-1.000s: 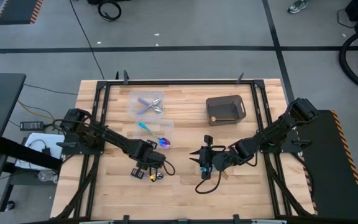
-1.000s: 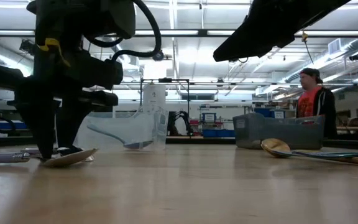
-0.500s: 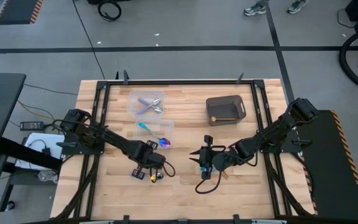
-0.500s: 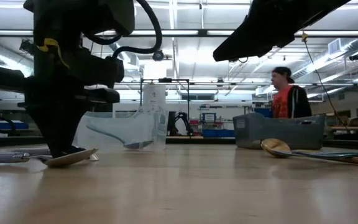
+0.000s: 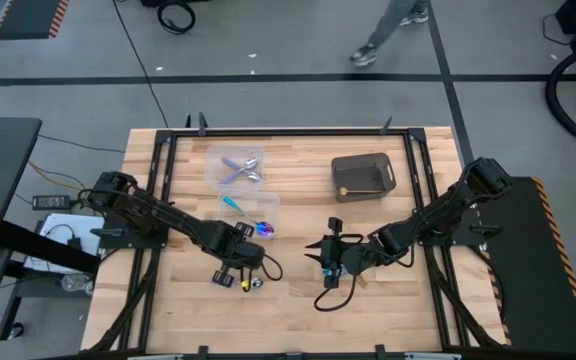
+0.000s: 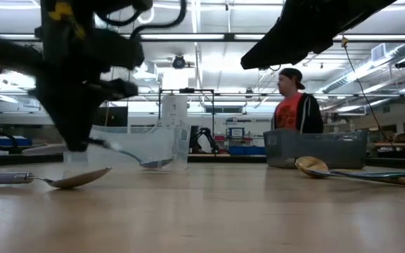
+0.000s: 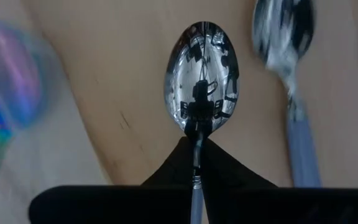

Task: Sort silverware by color (type)
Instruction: Put the purple spoon into the top transparent bin

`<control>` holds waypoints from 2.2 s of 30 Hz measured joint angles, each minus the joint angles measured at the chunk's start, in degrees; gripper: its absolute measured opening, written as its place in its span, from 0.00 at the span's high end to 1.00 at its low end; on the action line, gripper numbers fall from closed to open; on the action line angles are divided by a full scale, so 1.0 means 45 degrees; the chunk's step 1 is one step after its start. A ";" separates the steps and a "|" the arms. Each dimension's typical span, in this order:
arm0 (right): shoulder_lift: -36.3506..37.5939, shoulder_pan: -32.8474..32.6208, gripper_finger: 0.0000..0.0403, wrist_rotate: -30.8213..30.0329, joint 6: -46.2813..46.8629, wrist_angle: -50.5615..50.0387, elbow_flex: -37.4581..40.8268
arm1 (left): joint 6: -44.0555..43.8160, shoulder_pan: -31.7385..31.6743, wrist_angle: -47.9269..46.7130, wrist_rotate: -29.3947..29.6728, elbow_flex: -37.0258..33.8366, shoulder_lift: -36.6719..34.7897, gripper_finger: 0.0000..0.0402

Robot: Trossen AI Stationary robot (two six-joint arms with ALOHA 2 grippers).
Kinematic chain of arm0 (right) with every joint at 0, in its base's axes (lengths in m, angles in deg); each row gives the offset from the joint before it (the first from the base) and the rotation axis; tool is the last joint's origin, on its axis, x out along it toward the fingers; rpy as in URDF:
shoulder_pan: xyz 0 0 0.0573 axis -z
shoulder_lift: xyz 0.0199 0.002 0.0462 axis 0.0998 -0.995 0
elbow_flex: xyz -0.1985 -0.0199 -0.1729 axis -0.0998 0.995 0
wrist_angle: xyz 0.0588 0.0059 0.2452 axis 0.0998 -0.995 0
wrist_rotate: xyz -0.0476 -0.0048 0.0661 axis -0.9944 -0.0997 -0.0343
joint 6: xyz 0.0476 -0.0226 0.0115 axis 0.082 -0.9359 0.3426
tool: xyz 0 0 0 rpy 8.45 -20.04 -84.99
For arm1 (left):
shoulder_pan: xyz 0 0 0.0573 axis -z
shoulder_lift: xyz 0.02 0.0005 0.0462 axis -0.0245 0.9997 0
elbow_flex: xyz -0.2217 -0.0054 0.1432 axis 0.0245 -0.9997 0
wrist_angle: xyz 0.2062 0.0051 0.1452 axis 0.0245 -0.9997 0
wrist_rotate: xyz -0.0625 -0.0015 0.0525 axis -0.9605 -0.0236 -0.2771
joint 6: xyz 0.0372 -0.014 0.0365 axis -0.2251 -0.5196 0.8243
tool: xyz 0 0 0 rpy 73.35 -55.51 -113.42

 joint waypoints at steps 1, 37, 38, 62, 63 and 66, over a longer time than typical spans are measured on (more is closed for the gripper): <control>0.0000 0.0000 0.76 -0.0005 0.0000 0.0016 0.0000 | 0.0004 0.0000 -0.0148 0.0022 0.0071 -0.0151 0.96; 0.0000 0.0000 0.76 0.0000 -0.0015 0.0112 -0.0005 | 0.4884 -0.6474 -0.2730 0.0786 0.0879 -0.3557 0.96; 0.0000 0.0000 0.76 0.0000 -0.0003 0.0107 -0.0005 | 0.5091 -0.6724 -0.2654 0.0791 0.0881 -0.3557 0.96; 0.0000 -0.0202 0.76 0.0003 0.0675 0.0117 0.0000 | 0.7702 -1.0612 0.0234 -0.0088 0.0877 -0.3552 0.96; 0.0000 -0.0241 0.76 -0.0003 0.0724 0.0117 -0.0002 | 0.7621 -1.0825 0.0360 -0.0261 0.0877 -0.3552 0.96; 0.0000 -0.0415 0.76 -0.0163 0.0900 0.0117 0.0000 | 0.7278 -1.1428 0.0502 -0.0952 0.0875 -0.3552 0.96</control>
